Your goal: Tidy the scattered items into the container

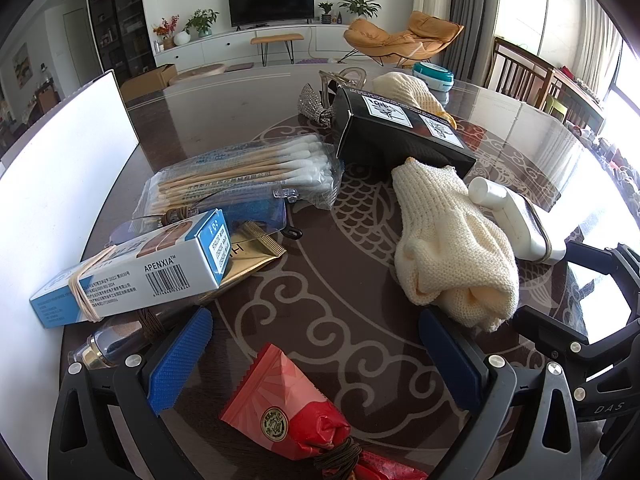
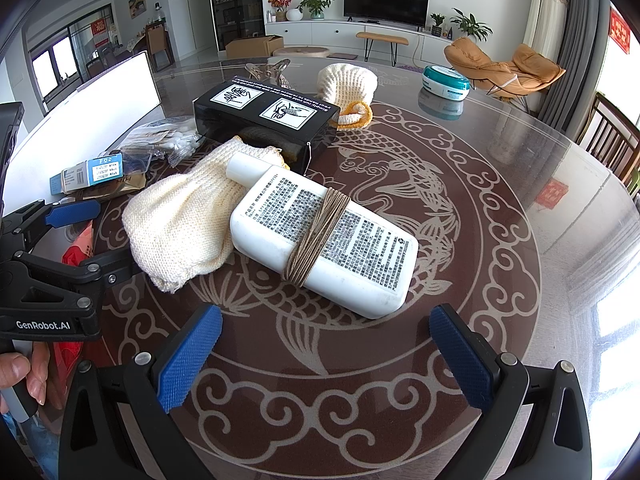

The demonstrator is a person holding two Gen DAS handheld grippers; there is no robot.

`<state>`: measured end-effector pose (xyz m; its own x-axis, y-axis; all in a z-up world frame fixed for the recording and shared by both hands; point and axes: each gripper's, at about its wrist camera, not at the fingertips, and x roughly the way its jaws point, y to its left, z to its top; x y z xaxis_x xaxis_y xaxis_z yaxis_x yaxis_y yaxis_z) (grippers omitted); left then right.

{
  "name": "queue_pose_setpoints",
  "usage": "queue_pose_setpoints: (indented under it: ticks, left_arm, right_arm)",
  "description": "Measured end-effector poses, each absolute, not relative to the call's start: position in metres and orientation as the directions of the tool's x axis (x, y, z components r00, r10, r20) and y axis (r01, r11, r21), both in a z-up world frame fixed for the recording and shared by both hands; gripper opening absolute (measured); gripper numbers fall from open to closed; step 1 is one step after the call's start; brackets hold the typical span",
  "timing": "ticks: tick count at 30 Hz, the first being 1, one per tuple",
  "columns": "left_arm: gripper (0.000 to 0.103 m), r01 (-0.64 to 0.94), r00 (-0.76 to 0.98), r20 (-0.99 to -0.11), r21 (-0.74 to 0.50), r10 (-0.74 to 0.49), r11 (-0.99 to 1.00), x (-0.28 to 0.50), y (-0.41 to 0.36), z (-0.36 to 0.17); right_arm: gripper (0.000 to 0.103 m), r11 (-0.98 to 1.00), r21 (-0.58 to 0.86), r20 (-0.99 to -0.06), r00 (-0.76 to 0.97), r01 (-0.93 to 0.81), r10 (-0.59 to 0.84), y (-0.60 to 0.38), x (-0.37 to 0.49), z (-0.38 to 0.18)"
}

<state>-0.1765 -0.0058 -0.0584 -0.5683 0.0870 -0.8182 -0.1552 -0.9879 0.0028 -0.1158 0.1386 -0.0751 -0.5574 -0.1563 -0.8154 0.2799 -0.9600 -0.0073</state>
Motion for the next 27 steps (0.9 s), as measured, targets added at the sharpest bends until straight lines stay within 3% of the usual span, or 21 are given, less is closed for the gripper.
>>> queue_pose_setpoints:
  ticks: [27]
  left_arm:
    - [0.103, -0.151, -0.569, -0.818, 0.004, 0.084, -0.989, -0.1793, -0.0080, -0.0572]
  right_arm:
    - [0.103, -0.960, -0.007, -0.815, -0.557, 0.280, -0.156, 0.1385, -0.1152, -0.0750]
